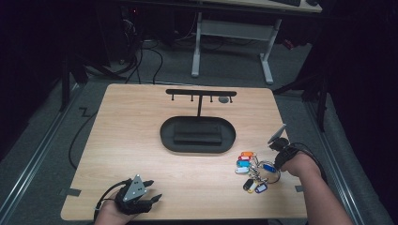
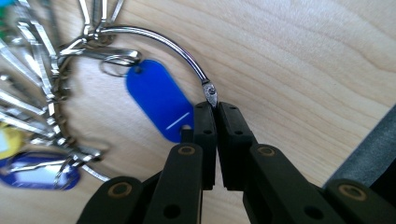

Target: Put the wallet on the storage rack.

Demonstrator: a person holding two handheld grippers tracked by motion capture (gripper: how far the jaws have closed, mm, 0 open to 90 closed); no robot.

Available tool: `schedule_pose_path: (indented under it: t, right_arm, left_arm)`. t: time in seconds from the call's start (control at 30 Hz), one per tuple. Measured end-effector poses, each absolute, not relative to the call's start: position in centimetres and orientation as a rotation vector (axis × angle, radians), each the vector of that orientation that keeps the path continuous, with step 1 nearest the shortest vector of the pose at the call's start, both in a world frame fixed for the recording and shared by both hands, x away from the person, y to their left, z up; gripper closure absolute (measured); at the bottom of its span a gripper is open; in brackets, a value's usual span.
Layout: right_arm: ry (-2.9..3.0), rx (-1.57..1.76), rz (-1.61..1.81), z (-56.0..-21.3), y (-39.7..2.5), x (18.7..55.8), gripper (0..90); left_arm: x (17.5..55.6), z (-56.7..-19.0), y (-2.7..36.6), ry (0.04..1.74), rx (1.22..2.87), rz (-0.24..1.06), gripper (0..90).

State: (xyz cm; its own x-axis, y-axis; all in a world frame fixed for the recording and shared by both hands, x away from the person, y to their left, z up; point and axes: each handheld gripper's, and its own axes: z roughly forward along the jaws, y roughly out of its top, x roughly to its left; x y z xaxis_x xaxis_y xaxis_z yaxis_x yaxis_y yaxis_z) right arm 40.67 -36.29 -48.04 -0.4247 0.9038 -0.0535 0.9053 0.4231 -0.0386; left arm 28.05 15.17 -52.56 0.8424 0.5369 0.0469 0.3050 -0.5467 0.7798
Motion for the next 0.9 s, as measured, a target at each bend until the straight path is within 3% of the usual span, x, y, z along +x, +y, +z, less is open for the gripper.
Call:
schedule_pose_path:
  t: [0.9]
  right_arm:
    - [2.687,1.559,0.123,-37.9,-32.9,36.4,87.9]
  left_arm:
    - [27.9,-52.3,15.0,0.594,2.17,0.357,42.9]
